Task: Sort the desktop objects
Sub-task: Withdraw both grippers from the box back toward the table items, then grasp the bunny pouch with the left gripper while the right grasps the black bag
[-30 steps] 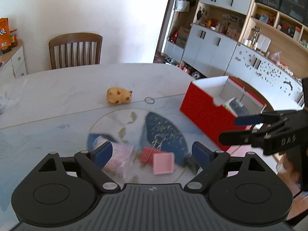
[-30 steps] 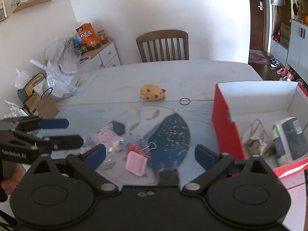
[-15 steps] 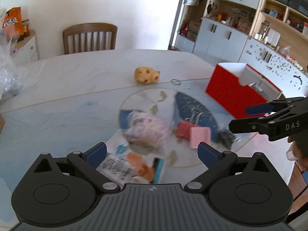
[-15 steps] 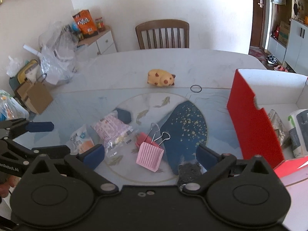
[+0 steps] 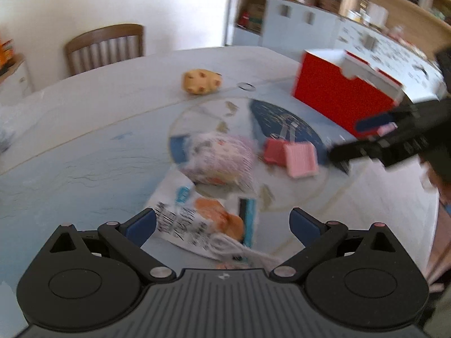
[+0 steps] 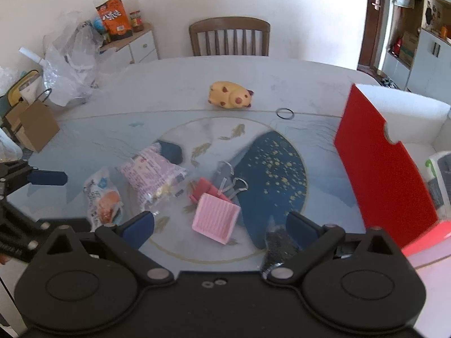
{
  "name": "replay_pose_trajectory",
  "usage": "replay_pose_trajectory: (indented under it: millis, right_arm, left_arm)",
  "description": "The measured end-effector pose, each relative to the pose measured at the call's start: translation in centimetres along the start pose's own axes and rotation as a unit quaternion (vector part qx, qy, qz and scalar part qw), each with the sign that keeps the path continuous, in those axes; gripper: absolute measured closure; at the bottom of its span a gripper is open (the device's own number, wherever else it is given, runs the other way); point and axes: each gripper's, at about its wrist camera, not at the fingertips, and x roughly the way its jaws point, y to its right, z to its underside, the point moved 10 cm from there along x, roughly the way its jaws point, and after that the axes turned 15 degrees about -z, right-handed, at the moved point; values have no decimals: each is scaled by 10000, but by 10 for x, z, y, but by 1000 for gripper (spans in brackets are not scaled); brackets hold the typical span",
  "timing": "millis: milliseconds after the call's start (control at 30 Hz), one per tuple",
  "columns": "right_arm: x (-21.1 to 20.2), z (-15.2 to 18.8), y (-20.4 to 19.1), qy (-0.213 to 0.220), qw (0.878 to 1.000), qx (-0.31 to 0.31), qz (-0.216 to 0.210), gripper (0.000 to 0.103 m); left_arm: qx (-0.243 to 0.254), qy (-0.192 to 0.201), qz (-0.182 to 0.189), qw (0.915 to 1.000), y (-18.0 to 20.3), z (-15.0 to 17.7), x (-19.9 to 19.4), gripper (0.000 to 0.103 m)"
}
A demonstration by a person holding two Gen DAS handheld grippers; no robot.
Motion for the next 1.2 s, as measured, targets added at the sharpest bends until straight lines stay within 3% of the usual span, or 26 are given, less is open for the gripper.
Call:
replay_pose_trajectory:
  millis: [133, 267, 600, 667, 767, 867, 933, 1000, 1200]
  right_arm:
    - [-2, 8, 15, -16, 9997, 137, 197, 3]
    - [2, 16, 26, -68, 9993, 171, 325, 3]
    - [22, 24, 53, -182, 9977, 483, 431, 10]
    - [26, 25, 56, -213, 9974, 543, 423, 13]
    - [31, 26, 57, -283, 9972, 572, 377, 21]
    - [31, 26, 56, -301, 9974, 556, 338, 22]
    - [31, 26, 55, -328, 9974, 553, 319, 26]
    - [32, 27, 54, -353, 9973, 571, 303, 30]
    - [30, 28, 54, -336, 9971, 626, 264, 46]
  left_arm:
    - [194, -91, 126, 9997, 11, 17, -5, 2]
    - [38, -286, 191, 9994, 15, 34, -3, 2]
    - [-167, -355, -8, 9992, 13, 49, -1, 3]
    - [-146, -353, -27, 9993, 13, 51, -1, 6]
    - [-142, -390, 6, 9991, 16, 52, -1, 18]
    - [-177, -409, 3, 9990, 17, 53, -1, 27]
    - [-188, -390, 15, 9991, 18, 52, -2, 39]
    - [-201, -409, 61, 9989, 19, 52, -2, 45]
    - [-267, -440, 118, 9986, 20, 53, -5, 54]
